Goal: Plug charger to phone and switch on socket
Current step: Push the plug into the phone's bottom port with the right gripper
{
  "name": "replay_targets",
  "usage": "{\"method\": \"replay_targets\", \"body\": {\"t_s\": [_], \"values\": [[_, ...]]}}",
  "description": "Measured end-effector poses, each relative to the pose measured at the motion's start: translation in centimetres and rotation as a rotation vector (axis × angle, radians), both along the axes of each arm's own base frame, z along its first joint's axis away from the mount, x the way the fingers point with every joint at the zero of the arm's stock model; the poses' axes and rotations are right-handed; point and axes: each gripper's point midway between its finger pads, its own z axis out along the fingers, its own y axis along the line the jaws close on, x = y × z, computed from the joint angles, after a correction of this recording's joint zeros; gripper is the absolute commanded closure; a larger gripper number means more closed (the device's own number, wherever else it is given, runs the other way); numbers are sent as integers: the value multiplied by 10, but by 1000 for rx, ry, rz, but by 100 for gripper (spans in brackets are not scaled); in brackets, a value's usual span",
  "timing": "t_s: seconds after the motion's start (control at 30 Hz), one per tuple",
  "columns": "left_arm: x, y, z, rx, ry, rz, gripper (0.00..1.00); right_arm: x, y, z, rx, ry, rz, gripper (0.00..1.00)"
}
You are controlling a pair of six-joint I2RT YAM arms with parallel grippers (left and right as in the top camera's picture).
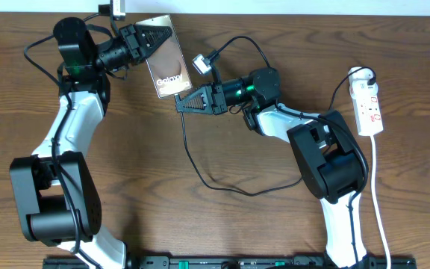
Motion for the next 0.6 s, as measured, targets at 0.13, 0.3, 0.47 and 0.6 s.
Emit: {"method": "replay_targets", "body": {"t_s": [0.13, 0.3, 0.47, 0.6], "values": [[1, 0, 0, 0, -1, 3, 93, 1, -1, 0, -1, 3, -4, 99], [1, -1, 0, 1, -3, 6, 92, 5, -4, 0, 0, 3, -14, 99], [0, -4, 0, 6, -11, -1, 93, 8, -7, 0, 1, 2, -22, 99], [0, -4, 0, 7, -14, -1, 93, 8, -7, 0, 1, 2, -22, 99]]}}
